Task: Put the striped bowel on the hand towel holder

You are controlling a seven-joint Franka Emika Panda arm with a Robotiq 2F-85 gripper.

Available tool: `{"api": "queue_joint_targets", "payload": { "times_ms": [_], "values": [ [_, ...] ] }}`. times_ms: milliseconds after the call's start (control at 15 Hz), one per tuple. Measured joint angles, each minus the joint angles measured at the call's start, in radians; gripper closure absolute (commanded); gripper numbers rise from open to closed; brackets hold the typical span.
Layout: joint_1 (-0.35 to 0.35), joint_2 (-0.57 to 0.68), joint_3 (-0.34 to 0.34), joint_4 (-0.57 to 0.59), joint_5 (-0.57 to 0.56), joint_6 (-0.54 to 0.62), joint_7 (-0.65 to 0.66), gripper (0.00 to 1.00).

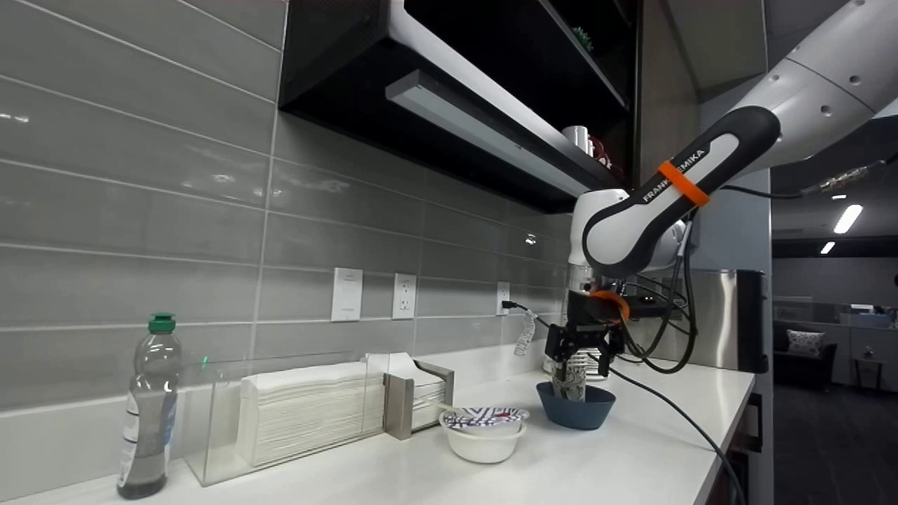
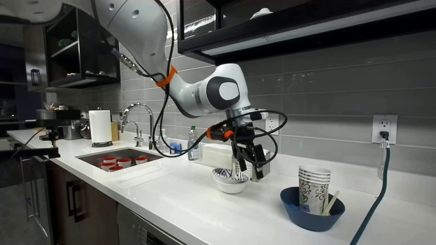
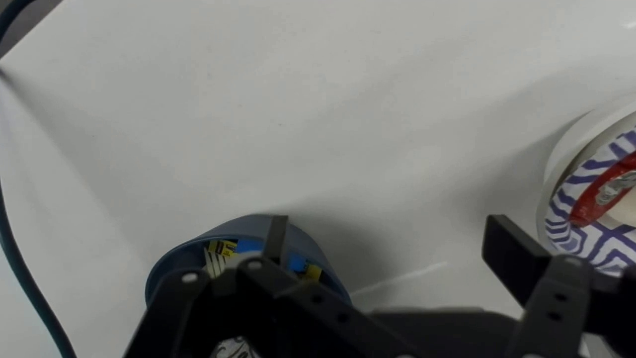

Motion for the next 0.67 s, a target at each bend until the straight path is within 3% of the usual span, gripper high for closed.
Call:
{"api": "queue_joint_targets", "payload": {
  "times_ms": [200,667],
  "values": [
    [0.014,0.001,0.003,-0.01,0.043,0.006,0.0,0.0],
    [0.081,0.036,0.036,-0.011,0.265,0.055,0.016,0.0]
  ]
}}
